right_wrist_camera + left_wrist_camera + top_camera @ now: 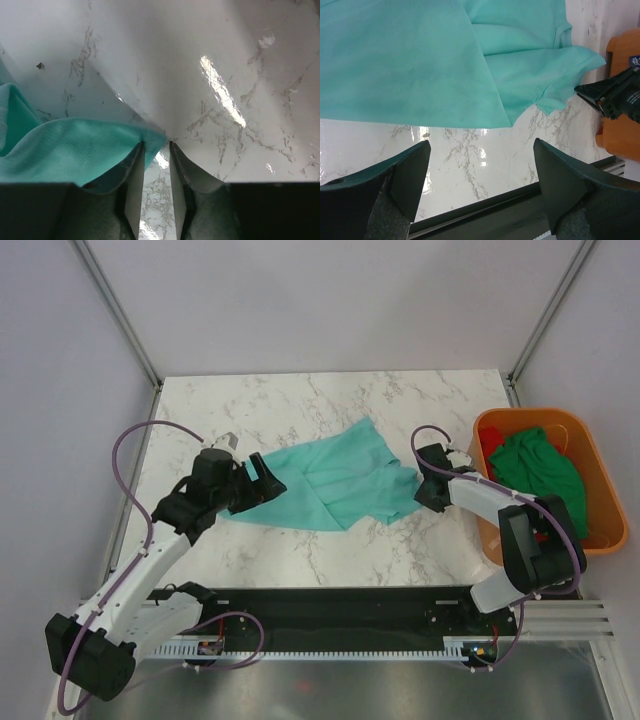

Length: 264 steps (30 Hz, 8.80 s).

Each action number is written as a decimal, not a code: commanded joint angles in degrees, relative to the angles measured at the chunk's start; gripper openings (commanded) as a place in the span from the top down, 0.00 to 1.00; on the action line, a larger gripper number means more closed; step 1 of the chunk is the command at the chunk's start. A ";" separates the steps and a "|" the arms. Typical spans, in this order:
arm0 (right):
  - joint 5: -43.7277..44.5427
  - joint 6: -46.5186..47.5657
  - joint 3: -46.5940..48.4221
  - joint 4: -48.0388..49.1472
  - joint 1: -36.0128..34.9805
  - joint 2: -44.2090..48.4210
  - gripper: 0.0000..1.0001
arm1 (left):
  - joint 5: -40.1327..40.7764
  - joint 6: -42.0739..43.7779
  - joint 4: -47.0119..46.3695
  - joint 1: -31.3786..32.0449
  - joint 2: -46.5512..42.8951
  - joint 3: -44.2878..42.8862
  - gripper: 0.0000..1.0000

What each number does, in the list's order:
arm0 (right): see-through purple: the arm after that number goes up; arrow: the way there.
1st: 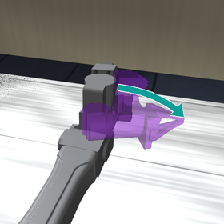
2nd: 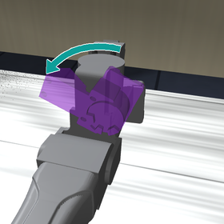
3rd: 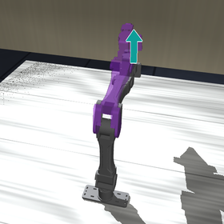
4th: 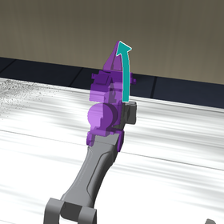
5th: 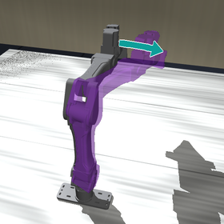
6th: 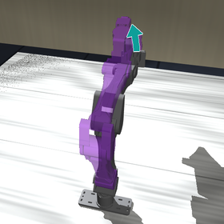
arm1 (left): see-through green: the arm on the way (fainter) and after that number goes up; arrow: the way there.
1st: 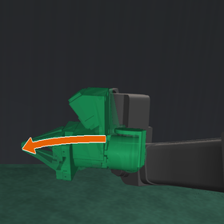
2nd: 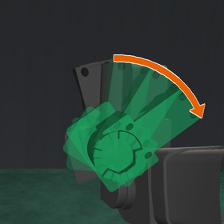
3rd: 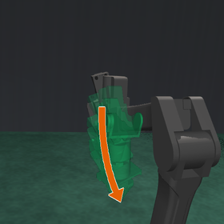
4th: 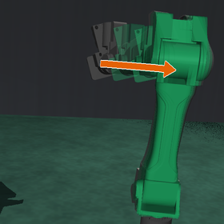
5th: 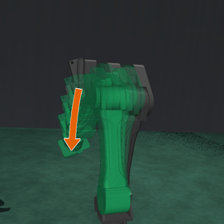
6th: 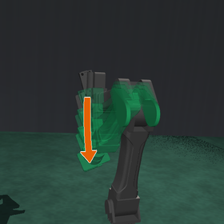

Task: Fold and stack the t-shirts
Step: Flatten the tshirt out

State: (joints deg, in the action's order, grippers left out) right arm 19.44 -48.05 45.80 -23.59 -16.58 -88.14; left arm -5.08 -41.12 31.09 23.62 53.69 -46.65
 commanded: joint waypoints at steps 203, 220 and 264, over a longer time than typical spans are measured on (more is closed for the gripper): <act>-10.21 1.82 -12.05 -1.89 -3.81 36.72 1.00 | 19.67 6.85 6.97 -2.43 25.67 -3.44 0.51; -4.16 2.61 6.97 -7.07 -3.28 34.97 1.00 | 32.59 5.97 21.37 -3.84 14.17 -22.66 0.98; 1.23 21.49 71.76 7.77 -0.04 -6.47 1.00 | 3.07 -0.18 12.50 -21.15 44.72 -76.61 0.98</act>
State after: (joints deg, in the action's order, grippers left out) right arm 20.32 -31.64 106.08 -23.05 -18.57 -89.71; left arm 3.38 -38.79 49.32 5.04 94.43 -111.02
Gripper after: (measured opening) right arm 0.007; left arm 0.029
